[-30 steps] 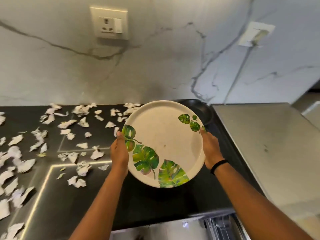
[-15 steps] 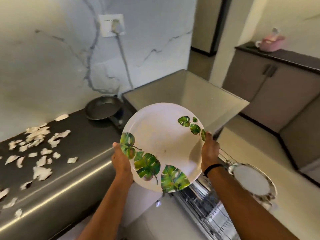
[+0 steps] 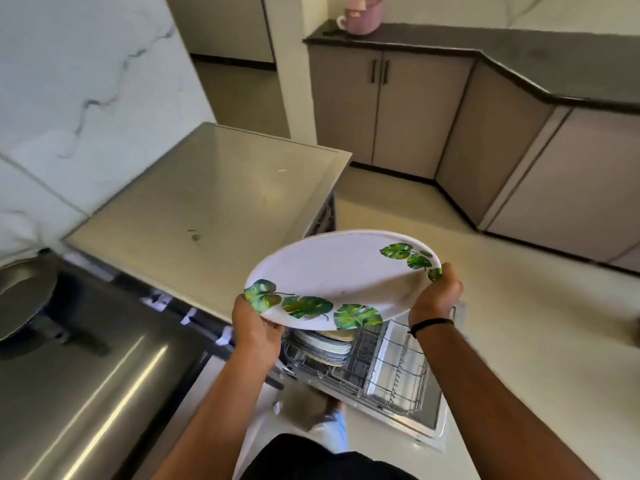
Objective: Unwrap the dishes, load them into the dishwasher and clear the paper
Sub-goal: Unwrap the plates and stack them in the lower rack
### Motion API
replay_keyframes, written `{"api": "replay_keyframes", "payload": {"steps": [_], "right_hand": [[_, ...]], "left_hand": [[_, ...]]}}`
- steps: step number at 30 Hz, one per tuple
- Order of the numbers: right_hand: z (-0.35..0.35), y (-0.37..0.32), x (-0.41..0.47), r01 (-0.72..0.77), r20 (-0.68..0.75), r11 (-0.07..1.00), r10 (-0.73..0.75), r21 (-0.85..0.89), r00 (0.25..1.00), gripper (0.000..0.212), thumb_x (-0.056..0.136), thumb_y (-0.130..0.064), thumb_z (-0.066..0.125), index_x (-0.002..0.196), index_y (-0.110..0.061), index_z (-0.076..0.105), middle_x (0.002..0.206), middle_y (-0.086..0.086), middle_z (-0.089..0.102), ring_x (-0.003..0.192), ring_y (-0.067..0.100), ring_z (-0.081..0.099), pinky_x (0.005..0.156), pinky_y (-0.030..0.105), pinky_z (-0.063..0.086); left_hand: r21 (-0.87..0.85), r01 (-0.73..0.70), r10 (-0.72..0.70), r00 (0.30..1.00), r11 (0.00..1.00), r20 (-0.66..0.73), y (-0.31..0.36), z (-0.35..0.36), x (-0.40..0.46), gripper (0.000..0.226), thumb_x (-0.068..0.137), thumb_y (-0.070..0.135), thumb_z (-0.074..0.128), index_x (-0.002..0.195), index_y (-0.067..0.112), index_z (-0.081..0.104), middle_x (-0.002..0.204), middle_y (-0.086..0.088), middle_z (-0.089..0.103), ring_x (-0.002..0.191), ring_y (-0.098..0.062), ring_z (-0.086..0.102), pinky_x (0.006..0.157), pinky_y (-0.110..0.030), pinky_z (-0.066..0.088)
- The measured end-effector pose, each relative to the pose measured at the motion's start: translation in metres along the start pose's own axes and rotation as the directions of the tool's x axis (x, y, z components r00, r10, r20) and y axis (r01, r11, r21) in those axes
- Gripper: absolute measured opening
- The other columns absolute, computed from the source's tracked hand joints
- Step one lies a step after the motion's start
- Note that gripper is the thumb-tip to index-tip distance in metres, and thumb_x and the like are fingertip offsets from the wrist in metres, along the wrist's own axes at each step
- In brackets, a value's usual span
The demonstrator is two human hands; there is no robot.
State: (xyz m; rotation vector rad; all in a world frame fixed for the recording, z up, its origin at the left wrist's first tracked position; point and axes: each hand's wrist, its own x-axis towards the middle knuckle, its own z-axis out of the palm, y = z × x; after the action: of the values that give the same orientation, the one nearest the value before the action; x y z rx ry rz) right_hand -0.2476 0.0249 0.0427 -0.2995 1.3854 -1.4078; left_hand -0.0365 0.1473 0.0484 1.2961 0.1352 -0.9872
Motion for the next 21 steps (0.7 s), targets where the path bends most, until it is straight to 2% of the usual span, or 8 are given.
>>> {"api": "replay_keyframes", "payload": {"steps": [4,5,7,10,12,15,17,21], "right_hand": [[-0.013,-0.010,0.053,-0.071,0.004,0.997,0.071,0.019,0.997,0.017,0.058,-0.032,0.055,0.067,-0.018,0.055,0.070,0.005,0.053,0.065,0.022,0.048,0.059,0.028,0.035],[-0.013,-0.015,0.060,-0.104,0.048,0.994,0.103,0.035,0.994,0.022,0.061,-0.027,0.051,0.072,-0.011,0.061,0.079,0.010,0.063,0.072,0.023,0.057,0.062,0.028,0.042],[-0.015,-0.023,0.080,-0.171,0.074,0.985,0.169,0.021,0.983,0.038,0.060,-0.021,0.044,0.085,0.000,0.064,0.096,0.016,0.068,0.082,0.025,0.063,0.069,0.029,0.047],[-0.022,-0.028,0.108,-0.276,0.048,0.960,0.278,-0.041,0.959,0.058,0.061,-0.018,0.043,0.112,0.001,0.061,0.099,0.014,0.062,0.083,0.027,0.060,0.074,0.034,0.047],[-0.033,-0.022,0.132,-0.344,-0.037,0.936,0.342,-0.070,0.939,0.050,0.072,-0.009,0.040,0.119,-0.001,0.055,0.096,0.015,0.056,0.081,0.031,0.059,0.075,0.037,0.049],[-0.053,0.000,0.166,-0.458,-0.118,0.880,0.445,-0.127,0.887,0.020,0.090,-0.002,0.030,0.089,-0.006,0.049,0.080,0.013,0.048,0.060,0.030,0.062,0.056,0.032,0.056],[-0.070,0.028,0.192,-0.548,-0.210,0.807,0.509,-0.221,0.835,0.025,0.092,-0.001,0.035,0.070,-0.011,0.041,0.064,0.011,0.043,0.045,0.026,0.055,0.045,0.027,0.051],[-0.101,0.102,0.246,-0.545,-0.348,0.755,0.432,-0.366,0.832,0.022,0.092,0.000,0.056,0.071,-0.005,0.058,0.077,0.013,0.055,0.063,0.026,0.050,0.057,0.030,0.042]], "left_hand": [[0.017,0.189,-0.189,0.972,0.982,0.140,-0.024,0.047,0.051,0.027,0.094,0.022,0.043,0.101,0.012,0.067,0.097,-0.015,0.069,0.089,-0.031,0.064,0.069,-0.036,0.056],[0.023,0.242,-0.242,0.955,0.970,0.170,-0.028,0.059,0.061,0.021,0.086,0.023,0.054,0.098,0.010,0.066,0.094,-0.016,0.066,0.087,-0.032,0.064,0.070,-0.037,0.056],[0.026,0.343,-0.341,0.918,0.939,0.204,-0.041,0.080,0.087,0.044,0.054,0.022,0.076,0.094,0.007,0.063,0.088,-0.014,0.063,0.082,-0.032,0.064,0.079,-0.042,0.055],[0.110,0.410,-0.424,0.879,0.905,0.216,-0.060,0.112,0.122,0.035,0.062,0.017,0.057,0.095,0.005,0.062,0.071,-0.007,0.063,0.065,-0.024,0.066,0.062,-0.032,0.057],[0.159,0.448,-0.470,0.870,0.880,0.147,-0.079,0.133,0.145,0.033,0.065,0.015,0.049,0.094,0.006,0.060,0.075,-0.003,0.062,0.060,-0.020,0.065,0.056,-0.026,0.056],[0.259,0.501,-0.532,0.844,0.826,0.066,-0.105,0.155,0.172,0.020,0.076,0.013,0.047,0.088,0.009,0.062,0.079,-0.004,0.060,0.068,-0.023,0.061,0.066,-0.031,0.049],[0.343,0.532,-0.570,0.821,0.774,0.014,-0.135,0.161,0.197,0.024,0.093,0.015,0.038,0.087,0.011,0.061,0.074,-0.006,0.064,0.063,-0.027,0.065,0.068,-0.032,0.046],[0.503,0.550,-0.584,0.805,0.667,-0.106,-0.203,0.162,0.248,0.034,0.098,0.016,0.033,0.104,0.007,0.065,0.084,-0.012,0.068,0.073,-0.030,0.067,0.068,-0.033,0.051]]}}
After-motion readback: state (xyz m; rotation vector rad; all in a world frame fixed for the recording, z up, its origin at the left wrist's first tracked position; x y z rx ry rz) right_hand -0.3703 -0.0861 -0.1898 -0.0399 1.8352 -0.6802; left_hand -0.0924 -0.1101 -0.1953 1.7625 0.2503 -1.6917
